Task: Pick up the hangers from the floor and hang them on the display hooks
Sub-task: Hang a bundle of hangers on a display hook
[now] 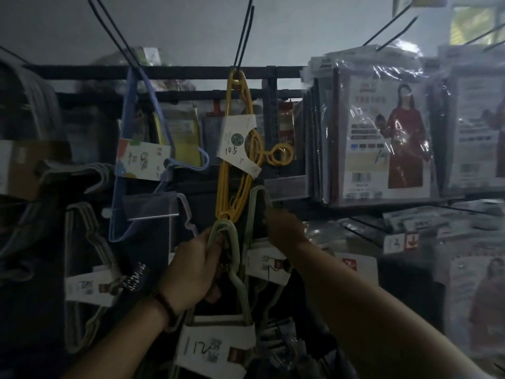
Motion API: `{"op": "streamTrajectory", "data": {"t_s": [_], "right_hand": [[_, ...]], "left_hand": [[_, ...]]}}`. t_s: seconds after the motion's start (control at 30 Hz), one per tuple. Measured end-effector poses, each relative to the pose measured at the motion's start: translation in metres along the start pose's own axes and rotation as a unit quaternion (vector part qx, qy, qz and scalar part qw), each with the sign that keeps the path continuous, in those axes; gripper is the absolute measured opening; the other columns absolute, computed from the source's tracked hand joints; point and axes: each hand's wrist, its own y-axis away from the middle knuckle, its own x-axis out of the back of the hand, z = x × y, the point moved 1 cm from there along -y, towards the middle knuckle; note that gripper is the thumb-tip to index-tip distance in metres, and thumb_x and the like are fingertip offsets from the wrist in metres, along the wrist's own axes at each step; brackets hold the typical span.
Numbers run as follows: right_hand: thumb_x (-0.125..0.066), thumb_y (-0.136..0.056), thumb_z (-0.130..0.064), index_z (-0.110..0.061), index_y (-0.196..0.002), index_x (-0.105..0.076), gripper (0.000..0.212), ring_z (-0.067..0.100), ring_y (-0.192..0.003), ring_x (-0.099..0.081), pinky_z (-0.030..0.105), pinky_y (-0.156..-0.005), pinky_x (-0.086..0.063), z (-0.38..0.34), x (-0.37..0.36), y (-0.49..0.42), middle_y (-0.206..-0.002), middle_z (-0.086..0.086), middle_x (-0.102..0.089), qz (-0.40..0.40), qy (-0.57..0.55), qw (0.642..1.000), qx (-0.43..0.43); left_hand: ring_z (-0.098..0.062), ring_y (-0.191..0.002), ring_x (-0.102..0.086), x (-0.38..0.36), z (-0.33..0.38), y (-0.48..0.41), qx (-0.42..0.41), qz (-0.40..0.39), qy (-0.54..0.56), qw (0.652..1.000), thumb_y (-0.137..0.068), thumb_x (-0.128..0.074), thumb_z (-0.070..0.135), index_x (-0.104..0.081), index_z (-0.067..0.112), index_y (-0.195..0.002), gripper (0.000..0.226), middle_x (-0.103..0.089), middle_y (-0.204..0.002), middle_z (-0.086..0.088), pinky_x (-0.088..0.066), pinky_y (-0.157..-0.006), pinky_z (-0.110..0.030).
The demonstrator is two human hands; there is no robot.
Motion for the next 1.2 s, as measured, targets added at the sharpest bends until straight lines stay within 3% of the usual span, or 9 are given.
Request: {"op": "streamTrajectory", "data": {"t_s": [0.13, 0.23, 0.4, 0.53, 0.67, 0.77, 0.87, 1.03, 1.2], "right_hand": [[-0.047, -0.104, -0.016, -0.008, -0.117, -0.068, 0.026, 0.039, -0.106, -0.072, 0.043, -0.081, -0.06, 0.003, 0.01, 0.007, -0.113, 0.017, -0.072, -0.028, -0.05, 0.998, -0.007], [-0.044, -0.105, -0.023, -0.018, -0.102, -0.068, 0.025, 0.03, -0.079, -0.07, 0.039, -0.064, -0.056, -0.001, 0.028, 0.03, -0.093, 0.01, -0.072, -0.015, -0.084, 0.996, -0.024], [-0.035, -0.108, -0.041, -0.027, -0.098, -0.055, 0.026, 0.025, -0.064, -0.066, 0.05, -0.054, -0.055, -0.007, 0.046, 0.101, -0.083, 0.004, -0.067, 0.017, -0.293, 0.953, 0.078], [-0.044, -0.104, -0.056, -0.029, -0.111, -0.052, 0.029, 0.017, -0.068, -0.063, 0.038, -0.056, -0.05, -0.017, 0.053, 0.135, -0.087, -0.004, -0.065, -0.005, -0.169, 0.976, 0.136], [-0.045, -0.107, -0.031, -0.026, -0.116, -0.044, 0.011, 0.026, -0.065, -0.065, 0.048, -0.06, -0.059, -0.011, 0.043, 0.137, -0.082, -0.001, -0.064, 0.009, -0.084, 0.992, 0.096], [-0.053, -0.103, -0.023, -0.023, -0.118, -0.045, 0.017, 0.027, -0.072, -0.068, 0.048, -0.065, -0.062, -0.005, 0.042, 0.135, -0.089, 0.002, -0.067, 0.023, -0.024, 0.997, 0.064], [-0.053, -0.104, -0.025, -0.022, -0.114, -0.045, 0.013, 0.023, -0.07, -0.066, 0.045, -0.064, -0.061, 0.003, 0.046, 0.132, -0.088, 0.002, -0.066, 0.025, -0.025, 0.999, 0.029], [-0.053, -0.104, -0.027, -0.022, -0.115, -0.041, 0.017, 0.021, -0.065, -0.064, 0.042, -0.059, -0.059, 0.005, 0.05, 0.129, -0.09, 0.001, -0.067, 0.053, -0.009, 0.998, 0.021], [-0.05, -0.104, -0.021, -0.02, -0.129, -0.043, 0.026, 0.029, -0.08, -0.069, 0.031, -0.052, -0.03, 0.004, 0.063, 0.139, -0.112, 0.001, -0.066, 0.097, 0.027, 0.995, 0.023]], "left_hand": [[-0.028, -0.042, -0.066, -0.007, -0.002, -0.004, 0.047, 0.002, 0.033, 0.998, -0.11, -0.039, 0.043, -0.062, 0.041, -0.094, 0.028, -0.065, -0.056, -0.003, -0.051, -0.04, -0.034], [-0.012, -0.041, -0.063, -0.013, 0.004, -0.007, 0.041, -0.005, 0.04, 0.998, -0.112, -0.04, 0.038, -0.064, 0.031, -0.114, 0.026, -0.066, -0.055, 0.005, -0.048, -0.04, -0.024], [-0.009, -0.048, -0.066, -0.021, 0.012, -0.023, 0.043, 0.007, 0.053, 0.998, -0.111, -0.042, 0.046, -0.067, 0.026, -0.115, 0.032, -0.066, -0.059, 0.001, -0.054, -0.046, -0.029], [-0.004, -0.053, -0.063, -0.032, 0.018, -0.04, 0.041, 0.046, 0.016, 0.998, -0.11, -0.042, 0.047, -0.069, 0.019, -0.112, 0.039, -0.068, -0.071, 0.001, -0.043, -0.045, -0.015], [-0.007, -0.053, -0.066, -0.043, 0.024, -0.042, 0.048, 0.033, 0.035, 0.998, -0.109, -0.046, 0.048, -0.067, 0.018, -0.104, 0.038, -0.067, -0.073, -0.006, -0.054, -0.047, -0.027], [-0.006, -0.095, -0.069, -0.046, 0.022, -0.033, -0.025, 0.019, 0.002, 0.999, -0.106, -0.054, 0.046, -0.056, 0.022, -0.134, 0.037, -0.069, -0.107, 0.009, -0.056, -0.078, -0.026], [0.001, -0.131, -0.049, -0.055, 0.01, -0.012, -0.075, -0.036, 0.015, 0.996, -0.106, -0.058, 0.036, -0.029, 0.031, -0.161, 0.062, -0.047, -0.146, 0.021, -0.044, -0.11, -0.026], [-0.017, -0.143, -0.051, -0.062, -0.008, 0.006, -0.092, -0.068, -0.024, 0.993, -0.105, -0.059, 0.024, -0.002, 0.052, -0.163, 0.086, -0.037, -0.167, 0.01, -0.053, -0.111, -0.043], [0.019, -0.141, -0.031, -0.06, -0.003, 0.011, -0.153, -0.031, 0.012, 0.988, -0.109, -0.052, 0.019, -0.007, 0.05, -0.164, 0.078, -0.025, -0.169, 0.022, -0.037, -0.115, -0.012]]}}
